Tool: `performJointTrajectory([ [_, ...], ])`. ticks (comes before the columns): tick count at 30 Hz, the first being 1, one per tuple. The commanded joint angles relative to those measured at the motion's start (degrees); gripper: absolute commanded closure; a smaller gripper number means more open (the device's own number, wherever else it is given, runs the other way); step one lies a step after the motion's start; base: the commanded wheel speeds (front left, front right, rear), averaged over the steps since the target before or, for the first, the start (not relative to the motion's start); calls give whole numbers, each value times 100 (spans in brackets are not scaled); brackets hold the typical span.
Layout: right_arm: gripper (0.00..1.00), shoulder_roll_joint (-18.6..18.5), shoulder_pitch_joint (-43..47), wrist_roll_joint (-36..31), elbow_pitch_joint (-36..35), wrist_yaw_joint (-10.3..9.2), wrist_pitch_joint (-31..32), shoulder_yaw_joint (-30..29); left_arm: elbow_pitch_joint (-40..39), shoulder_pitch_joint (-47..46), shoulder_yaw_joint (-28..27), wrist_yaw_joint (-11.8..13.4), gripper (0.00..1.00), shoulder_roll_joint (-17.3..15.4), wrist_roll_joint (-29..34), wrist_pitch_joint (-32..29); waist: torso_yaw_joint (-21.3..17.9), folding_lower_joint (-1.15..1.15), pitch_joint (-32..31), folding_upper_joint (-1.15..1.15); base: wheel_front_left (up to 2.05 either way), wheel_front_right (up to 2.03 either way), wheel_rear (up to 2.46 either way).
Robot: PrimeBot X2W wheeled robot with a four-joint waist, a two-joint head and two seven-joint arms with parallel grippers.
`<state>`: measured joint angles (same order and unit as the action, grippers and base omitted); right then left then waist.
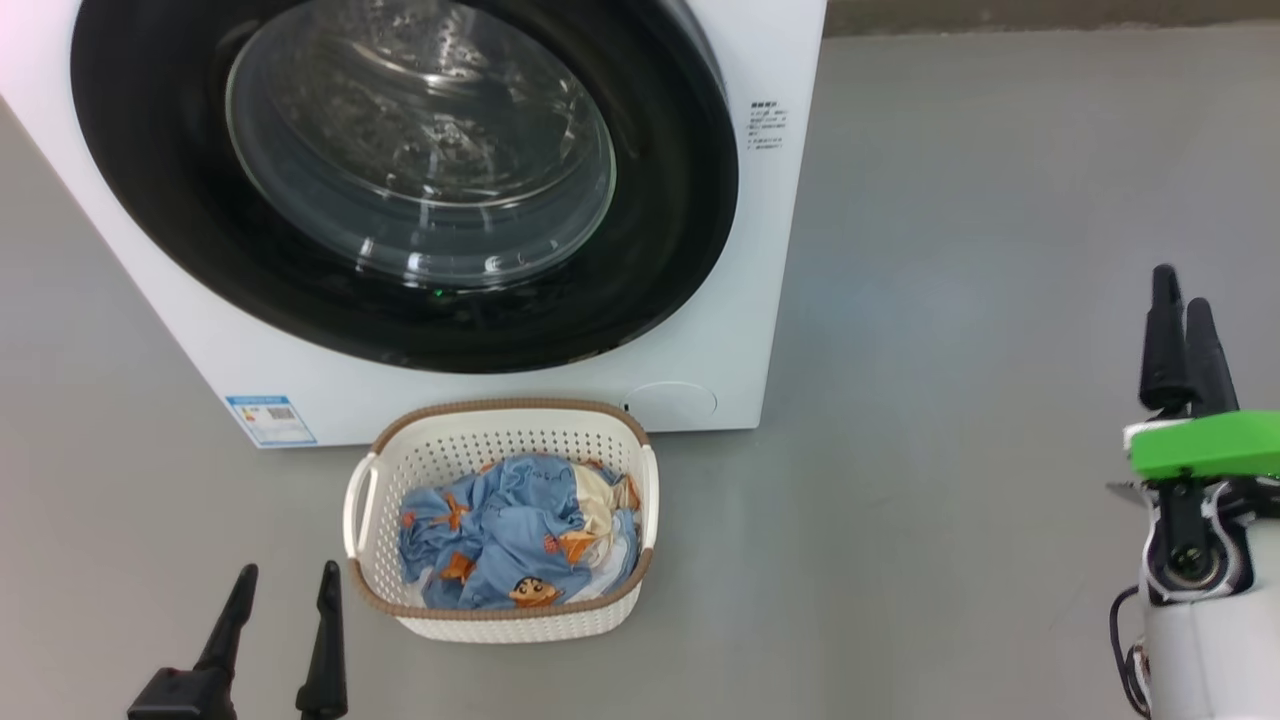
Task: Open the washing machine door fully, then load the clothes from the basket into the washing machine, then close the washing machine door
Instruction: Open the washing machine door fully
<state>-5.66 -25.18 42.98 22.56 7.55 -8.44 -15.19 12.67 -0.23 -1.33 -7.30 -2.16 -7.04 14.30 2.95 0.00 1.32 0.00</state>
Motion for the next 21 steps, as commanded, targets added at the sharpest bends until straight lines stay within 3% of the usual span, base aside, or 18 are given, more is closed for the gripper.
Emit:
performJointTrajectory([
  [1, 0, 2, -244, 99, -116, -6, 43, 93, -174, -164, -170, -15, 0, -73, 31, 70, 56, 0, 86, 0, 0, 0, 0],
  [2, 0, 25, -334, 297, -65, -6, 131, 3, -183, -182, -163, -15, 0, -72, 35, 70, 74, 0, 133, 0, 0, 0, 0],
  [3, 15, 59, -537, 689, -8, -6, 317, -127, -204, -226, -143, -15, 0, -72, 28, 70, 118, 0, 236, 0, 0, 0, 0],
  [4, 47, 66, -621, 878, 21, -6, 438, -165, -208, -249, -140, -15, 0, -72, 10, 70, 144, 0, 286, 0, 0, 0, 0],
  [5, 58, 53, -692, 1019, 61, -6, 529, -215, -212, -272, -139, -14, 0, -72, -15, 70, 171, 0, 334, 0, 0, 0, 0],
  [6, 86, 48, -768, 1183, 104, -6, 634, -268, -215, -291, -133, -14, 0, -72, -22, 70, 199, 0, 378, 0, 0, 0, 0],
  [7, 100, 23, -836, 1312, 150, -6, 753, -297, -216, -305, -126, -14, 0, -72, -28, 70, 225, 0, 423, 0, 0, 0, 0],
  [13, 100, -31, -1297, 2074, 478, -6, 1529, -536, -233, -406, -57, -15, 0, -72, -77, 70, 376, 0, 693, 0, 0, 0, 0],
  [21, 100, -144, -2091, 2435, 825, -6, 2561, -631, -309, -637, 112, 23, 0, -72, -263, 70, 548, 0, 1061, 0, 0, 0, 0],
])
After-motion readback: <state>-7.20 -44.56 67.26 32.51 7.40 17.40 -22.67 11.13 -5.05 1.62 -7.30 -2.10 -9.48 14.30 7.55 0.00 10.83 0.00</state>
